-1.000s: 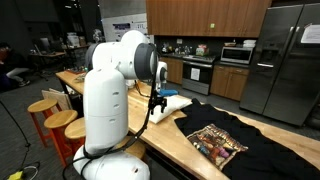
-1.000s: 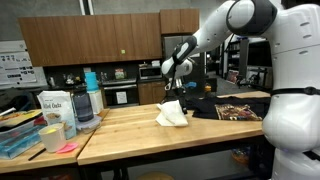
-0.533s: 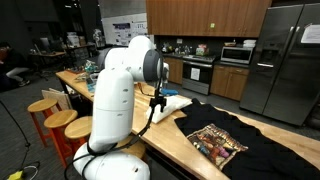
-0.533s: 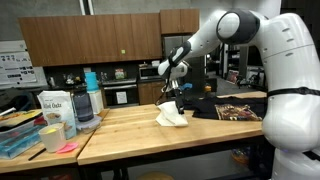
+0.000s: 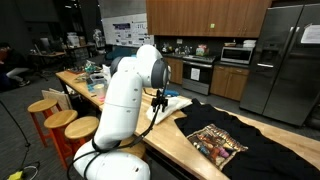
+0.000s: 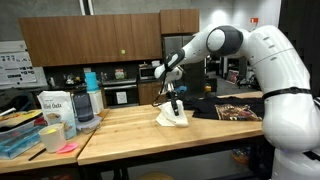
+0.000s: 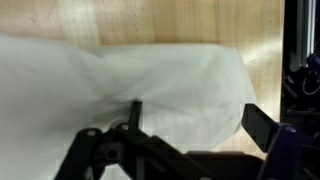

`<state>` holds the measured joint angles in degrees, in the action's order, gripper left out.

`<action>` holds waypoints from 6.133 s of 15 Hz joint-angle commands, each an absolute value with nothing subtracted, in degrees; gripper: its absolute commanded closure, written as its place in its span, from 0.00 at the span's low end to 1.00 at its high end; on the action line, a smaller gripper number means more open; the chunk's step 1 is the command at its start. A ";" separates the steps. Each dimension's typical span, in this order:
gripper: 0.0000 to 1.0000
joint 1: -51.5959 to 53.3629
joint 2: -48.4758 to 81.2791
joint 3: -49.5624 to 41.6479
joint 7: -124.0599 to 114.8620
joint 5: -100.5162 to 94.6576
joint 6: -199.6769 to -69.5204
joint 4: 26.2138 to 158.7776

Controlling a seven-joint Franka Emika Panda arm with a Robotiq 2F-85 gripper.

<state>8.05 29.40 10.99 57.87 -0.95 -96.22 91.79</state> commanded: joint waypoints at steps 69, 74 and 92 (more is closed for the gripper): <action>0.00 16.54 9.10 11.80 -0.64 -27.34 -132.57 125.35; 0.00 16.49 9.09 11.80 -0.61 -27.34 -132.58 125.35; 0.00 13.93 11.36 12.65 12.92 -14.93 -134.82 123.57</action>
